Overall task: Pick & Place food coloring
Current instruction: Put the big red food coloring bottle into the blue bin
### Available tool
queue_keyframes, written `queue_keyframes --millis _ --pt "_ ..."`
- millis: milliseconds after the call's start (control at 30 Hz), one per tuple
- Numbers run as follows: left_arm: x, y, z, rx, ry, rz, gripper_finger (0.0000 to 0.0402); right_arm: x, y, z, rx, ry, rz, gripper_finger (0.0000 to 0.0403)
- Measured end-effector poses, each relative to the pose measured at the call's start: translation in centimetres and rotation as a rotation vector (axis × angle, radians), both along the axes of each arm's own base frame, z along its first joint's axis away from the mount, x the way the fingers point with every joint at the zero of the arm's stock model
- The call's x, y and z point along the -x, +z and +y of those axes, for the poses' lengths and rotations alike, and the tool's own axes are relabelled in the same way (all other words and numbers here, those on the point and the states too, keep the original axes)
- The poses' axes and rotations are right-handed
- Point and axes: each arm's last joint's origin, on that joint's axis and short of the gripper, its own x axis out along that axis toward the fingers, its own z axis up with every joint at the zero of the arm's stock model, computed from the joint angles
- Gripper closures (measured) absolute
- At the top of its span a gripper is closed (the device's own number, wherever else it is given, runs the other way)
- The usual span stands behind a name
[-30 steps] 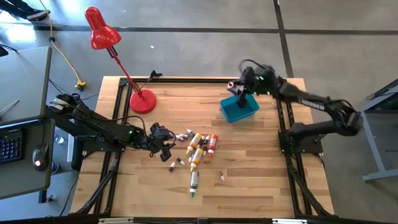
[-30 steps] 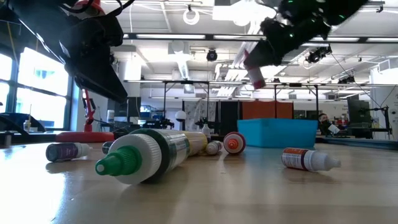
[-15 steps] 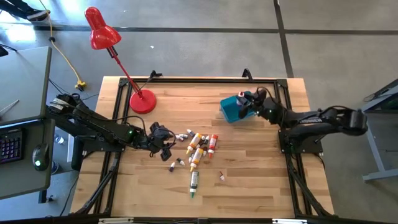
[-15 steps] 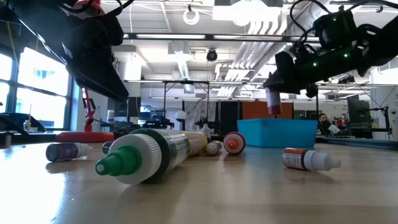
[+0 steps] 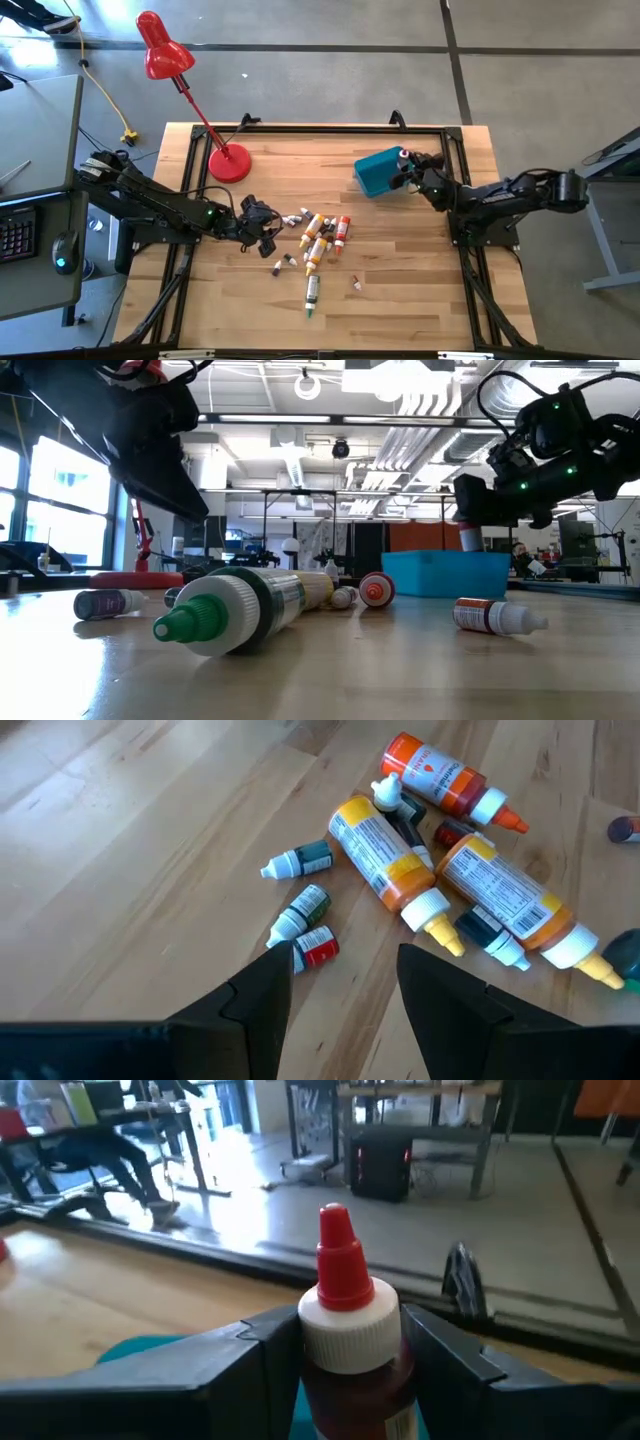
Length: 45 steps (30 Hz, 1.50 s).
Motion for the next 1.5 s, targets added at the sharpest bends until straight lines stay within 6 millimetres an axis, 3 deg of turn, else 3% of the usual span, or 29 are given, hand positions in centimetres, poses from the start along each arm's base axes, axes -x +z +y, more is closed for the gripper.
queue_keyframes --millis 133,333,533,633,800,1033,1500 --pt "0.0 0.0 0.1 -0.028 0.006 0.000 0.0223 0.0 0.2 -0.9 0.017 0.000 -0.022 0.0253" --pt "0.0 0.1 0.1 -0.048 0.020 -0.005 0.0223 0.2 -1.3 -2.1 -0.069 -0.026 -0.013 0.0252" --pt "0.0 0.1 0.1 -0.049 0.021 -0.005 0.0223 0.0 -1.0 -3.2 0.032 -0.068 -0.070 0.0255" --pt "0.0 0.1 0.1 -0.049 0.021 -0.005 0.0223 -0.2 -1.6 -3.9 -0.003 -0.038 -0.084 0.0249" --pt "0.0 0.1 0.1 -0.050 0.022 -0.005 0.0223 -1.1 -3.4 -5.1 -0.086 -0.046 -0.019 0.0252" --pt "0.0 0.0 0.1 -0.050 0.022 -0.004 0.0223 -3.4 -3.8 -6.7 -0.021 -0.067 0.040 0.0250" --pt "0.0 0.0 0.1 -0.035 0.020 0.000 0.0223 -3.5 -4.5 -7.6 -0.045 -0.144 0.014 0.0228"
